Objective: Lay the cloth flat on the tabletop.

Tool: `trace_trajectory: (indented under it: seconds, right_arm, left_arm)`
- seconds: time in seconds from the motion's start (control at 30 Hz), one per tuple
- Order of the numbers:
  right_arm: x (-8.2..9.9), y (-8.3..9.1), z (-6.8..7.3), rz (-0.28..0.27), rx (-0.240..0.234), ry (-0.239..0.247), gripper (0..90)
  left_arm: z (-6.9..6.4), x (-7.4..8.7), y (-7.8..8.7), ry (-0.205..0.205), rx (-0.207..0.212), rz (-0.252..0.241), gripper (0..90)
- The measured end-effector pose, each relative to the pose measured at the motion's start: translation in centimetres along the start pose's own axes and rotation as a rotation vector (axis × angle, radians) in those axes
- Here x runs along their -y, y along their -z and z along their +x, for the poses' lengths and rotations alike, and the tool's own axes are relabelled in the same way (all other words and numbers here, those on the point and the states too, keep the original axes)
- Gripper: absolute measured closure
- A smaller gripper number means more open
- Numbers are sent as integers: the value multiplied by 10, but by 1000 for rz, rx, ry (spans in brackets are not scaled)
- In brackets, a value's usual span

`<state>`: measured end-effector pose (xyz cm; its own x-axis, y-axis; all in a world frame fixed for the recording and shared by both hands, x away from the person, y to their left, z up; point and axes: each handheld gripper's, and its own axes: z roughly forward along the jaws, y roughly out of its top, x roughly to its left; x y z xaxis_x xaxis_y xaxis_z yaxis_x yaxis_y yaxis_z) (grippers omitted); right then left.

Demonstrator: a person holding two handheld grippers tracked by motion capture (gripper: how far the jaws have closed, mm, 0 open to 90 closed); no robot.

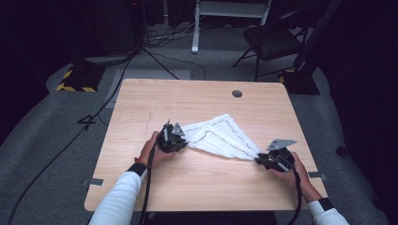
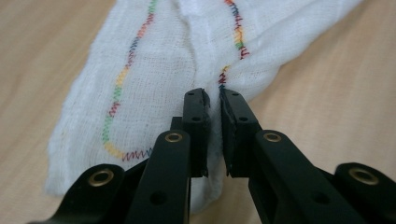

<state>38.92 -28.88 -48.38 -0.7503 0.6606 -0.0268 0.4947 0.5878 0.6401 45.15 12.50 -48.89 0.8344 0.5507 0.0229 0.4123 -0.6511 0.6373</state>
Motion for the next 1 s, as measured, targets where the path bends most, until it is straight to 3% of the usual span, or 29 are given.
trace_trajectory:
  seconds: [0.3, 0.37, 0.47, 0.6, 0.67, 0.8, 1.0]
  right_arm:
    - [5, 5, 25, -6, -90, 14, 686]
    - [5, 7, 30, 1, -95, 36, 665]
    - [5, 10, 32, -5, -99, 57, 623]
    - [2, 17, 24, -61, -68, 32, 572]
    - [2, 21, 19, -83, -45, 22, 562]
    - [1, 25, 7, -120, 13, 1, 557]
    - [-7, 21, -14, -153, 69, -28, 559]
  left_arm:
    - [19, -8, -9, 71, -36, -23, 790]
    - [16, -10, -9, 73, -72, -17, 710]
    - [12, -13, -4, 90, -59, -51, 542]
    - [-2, -25, 0, 65, 2, -117, 395]
    - [-13, -33, -4, 32, 28, -118, 361]
    - [-25, -48, -21, 5, 34, -96, 307]
    - [-17, -64, -42, 99, -18, -51, 302]
